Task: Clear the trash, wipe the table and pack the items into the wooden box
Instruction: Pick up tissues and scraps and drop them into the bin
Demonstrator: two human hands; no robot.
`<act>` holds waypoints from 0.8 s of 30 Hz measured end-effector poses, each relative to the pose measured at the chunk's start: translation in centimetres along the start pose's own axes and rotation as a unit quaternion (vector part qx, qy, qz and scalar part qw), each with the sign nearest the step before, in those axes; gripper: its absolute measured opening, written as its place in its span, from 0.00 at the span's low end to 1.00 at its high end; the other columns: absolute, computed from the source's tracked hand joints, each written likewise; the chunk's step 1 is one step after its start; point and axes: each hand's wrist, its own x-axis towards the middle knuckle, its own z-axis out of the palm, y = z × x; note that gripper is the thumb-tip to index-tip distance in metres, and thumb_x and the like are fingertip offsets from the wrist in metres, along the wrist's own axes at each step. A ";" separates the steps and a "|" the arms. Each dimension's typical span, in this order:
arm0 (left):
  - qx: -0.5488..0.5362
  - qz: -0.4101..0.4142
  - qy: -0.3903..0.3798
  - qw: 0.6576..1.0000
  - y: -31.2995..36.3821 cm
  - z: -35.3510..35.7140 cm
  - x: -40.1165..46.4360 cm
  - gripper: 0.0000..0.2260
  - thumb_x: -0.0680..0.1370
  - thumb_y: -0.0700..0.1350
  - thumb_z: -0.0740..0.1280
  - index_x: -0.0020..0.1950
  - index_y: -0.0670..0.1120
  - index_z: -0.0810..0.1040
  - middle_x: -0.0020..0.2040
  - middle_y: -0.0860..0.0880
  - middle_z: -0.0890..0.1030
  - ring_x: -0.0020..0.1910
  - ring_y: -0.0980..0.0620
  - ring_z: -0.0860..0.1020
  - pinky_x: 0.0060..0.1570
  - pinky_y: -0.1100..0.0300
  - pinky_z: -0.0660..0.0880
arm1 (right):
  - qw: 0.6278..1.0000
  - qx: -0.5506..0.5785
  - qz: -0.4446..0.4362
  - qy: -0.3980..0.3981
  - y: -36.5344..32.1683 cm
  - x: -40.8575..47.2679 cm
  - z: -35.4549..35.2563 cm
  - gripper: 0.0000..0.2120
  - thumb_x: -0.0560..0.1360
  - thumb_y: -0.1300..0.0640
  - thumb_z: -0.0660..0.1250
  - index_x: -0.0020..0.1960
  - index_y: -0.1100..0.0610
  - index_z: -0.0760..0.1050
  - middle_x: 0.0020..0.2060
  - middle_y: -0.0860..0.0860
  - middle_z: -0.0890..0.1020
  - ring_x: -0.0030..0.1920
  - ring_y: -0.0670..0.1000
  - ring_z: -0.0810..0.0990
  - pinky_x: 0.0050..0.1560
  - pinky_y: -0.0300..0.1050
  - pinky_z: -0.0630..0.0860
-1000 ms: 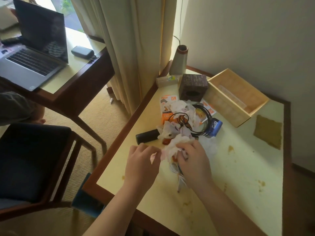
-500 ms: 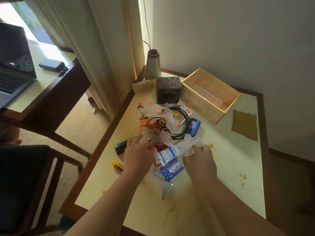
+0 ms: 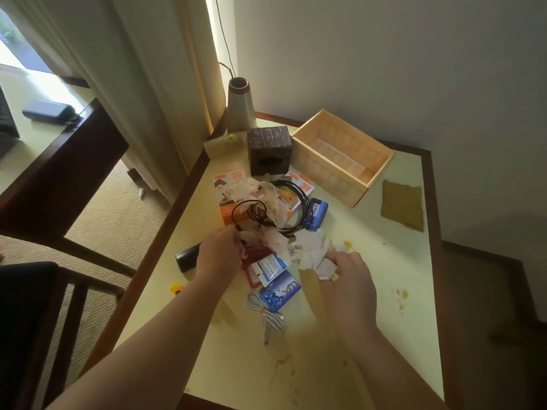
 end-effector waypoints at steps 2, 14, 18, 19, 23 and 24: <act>-0.030 0.000 0.015 0.999 0.2 -0.4 -0.5 0.08 0.82 0.42 0.65 0.44 0.50 0.77 0.42 0.53 0.79 0.41 0.51 0.77 0.42 0.58 0.68 | 0.999 0.030 0.012 0.011 -0.7 -1.2 -0.5 0.13 0.76 0.52 0.74 0.61 0.46 0.80 0.51 0.41 0.75 0.52 0.47 0.76 0.45 0.44 0.74; -0.248 -0.024 0.238 0.939 -6.2 -9.6 -17.5 0.06 0.76 0.41 0.76 0.52 0.48 0.85 0.46 0.57 0.85 0.47 0.59 0.84 0.50 0.61 0.82 | 0.976 0.142 -0.162 -0.037 -9.1 -8.4 4.0 0.13 0.72 0.58 0.76 0.53 0.45 0.80 0.48 0.40 0.76 0.48 0.39 0.76 0.44 0.29 0.69; -0.330 -0.175 0.294 0.880 -11.7 -10.6 -23.8 0.10 0.75 0.40 0.77 0.51 0.54 0.86 0.45 0.61 0.85 0.47 0.57 0.85 0.47 0.59 0.83 | 0.954 0.150 -0.244 -0.086 -13.5 -13.1 9.0 0.13 0.72 0.57 0.76 0.54 0.46 0.79 0.47 0.42 0.75 0.51 0.31 0.74 0.46 0.25 0.68; -0.334 -0.212 0.312 0.864 -13.2 -10.5 -25.0 0.10 0.75 0.41 0.77 0.50 0.56 0.86 0.44 0.62 0.85 0.46 0.58 0.85 0.46 0.59 0.83 | 0.944 0.165 -0.268 -0.096 -14.5 -14.6 10.3 0.10 0.73 0.54 0.78 0.53 0.49 0.81 0.47 0.43 0.77 0.51 0.31 0.75 0.47 0.23 0.68; -0.338 -0.320 0.385 0.797 -20.3 -9.8 -28.9 0.07 0.76 0.43 0.77 0.49 0.56 0.86 0.43 0.61 0.85 0.45 0.59 0.84 0.46 0.64 0.80 | 0.908 0.184 -0.325 -0.188 -16.8 -20.9 16.9 0.15 0.73 0.52 0.81 0.56 0.54 0.83 0.49 0.47 0.81 0.52 0.42 0.80 0.52 0.30 0.74; -0.338 -0.347 0.391 0.783 -22.4 -9.4 -29.8 0.06 0.77 0.44 0.77 0.49 0.56 0.86 0.43 0.61 0.85 0.45 0.59 0.84 0.46 0.63 0.80 | 0.904 0.167 -0.330 -0.215 -16.9 -22.4 18.9 0.16 0.73 0.55 0.82 0.57 0.54 0.82 0.50 0.47 0.81 0.52 0.43 0.80 0.52 0.32 0.76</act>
